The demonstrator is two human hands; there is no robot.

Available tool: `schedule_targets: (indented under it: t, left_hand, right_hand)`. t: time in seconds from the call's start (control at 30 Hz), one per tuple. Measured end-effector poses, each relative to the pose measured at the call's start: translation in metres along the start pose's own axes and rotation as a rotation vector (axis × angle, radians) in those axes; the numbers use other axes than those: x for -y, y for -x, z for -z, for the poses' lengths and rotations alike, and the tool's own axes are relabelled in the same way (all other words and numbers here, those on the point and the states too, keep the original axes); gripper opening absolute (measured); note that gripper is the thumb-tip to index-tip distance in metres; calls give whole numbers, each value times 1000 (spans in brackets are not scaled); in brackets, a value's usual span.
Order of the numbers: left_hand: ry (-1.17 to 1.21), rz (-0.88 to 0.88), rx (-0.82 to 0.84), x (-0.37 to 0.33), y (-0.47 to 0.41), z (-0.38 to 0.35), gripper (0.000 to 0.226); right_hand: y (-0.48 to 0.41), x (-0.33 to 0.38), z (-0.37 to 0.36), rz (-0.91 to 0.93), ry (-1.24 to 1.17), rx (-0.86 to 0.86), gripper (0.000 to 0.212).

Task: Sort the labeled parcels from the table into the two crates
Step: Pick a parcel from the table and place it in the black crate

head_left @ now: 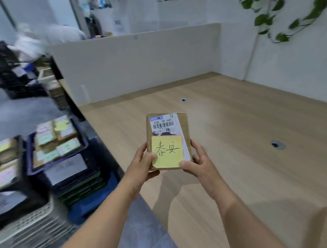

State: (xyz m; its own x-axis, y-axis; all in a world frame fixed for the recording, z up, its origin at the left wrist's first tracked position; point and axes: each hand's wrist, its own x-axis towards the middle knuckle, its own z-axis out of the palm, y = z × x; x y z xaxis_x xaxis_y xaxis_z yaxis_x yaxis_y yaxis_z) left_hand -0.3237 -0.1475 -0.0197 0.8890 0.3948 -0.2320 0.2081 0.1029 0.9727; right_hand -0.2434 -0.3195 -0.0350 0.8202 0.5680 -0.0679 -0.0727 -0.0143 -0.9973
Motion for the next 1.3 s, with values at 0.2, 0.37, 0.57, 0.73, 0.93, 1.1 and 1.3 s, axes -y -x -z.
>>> schedule_targets:
  t: [0.2,0.37,0.57,0.73,0.93,1.1,1.3]
  left_hand:
    - [6,22,-145,4,25,28,64]
    - [-44,64,-278,14,42,62,37]
    - [-159,5,-540,21,66,141,54]
    - [-424,-38,-668,28,81,227,54]
    - [-649,-11,-728,32,99,335,62]
    - [-727,42,-762,41,108,421,66]
    - [-761,105,-789,59,118,495,68]
  right_hand:
    - [-18,-7,-30,-5,19,183,89]
    - [-30,-15,-66,-34,35,253,73]
    - [-51,-13,-133,-42,84,342,79]
    - [-73,-5,-217,-13,92,418,73]
    - [-97,1,-334,-1,142,520,77]
    - [-111,-10,-423,-30,196,554,76]
    - [-120,-26,-503,-89,228,575,76]
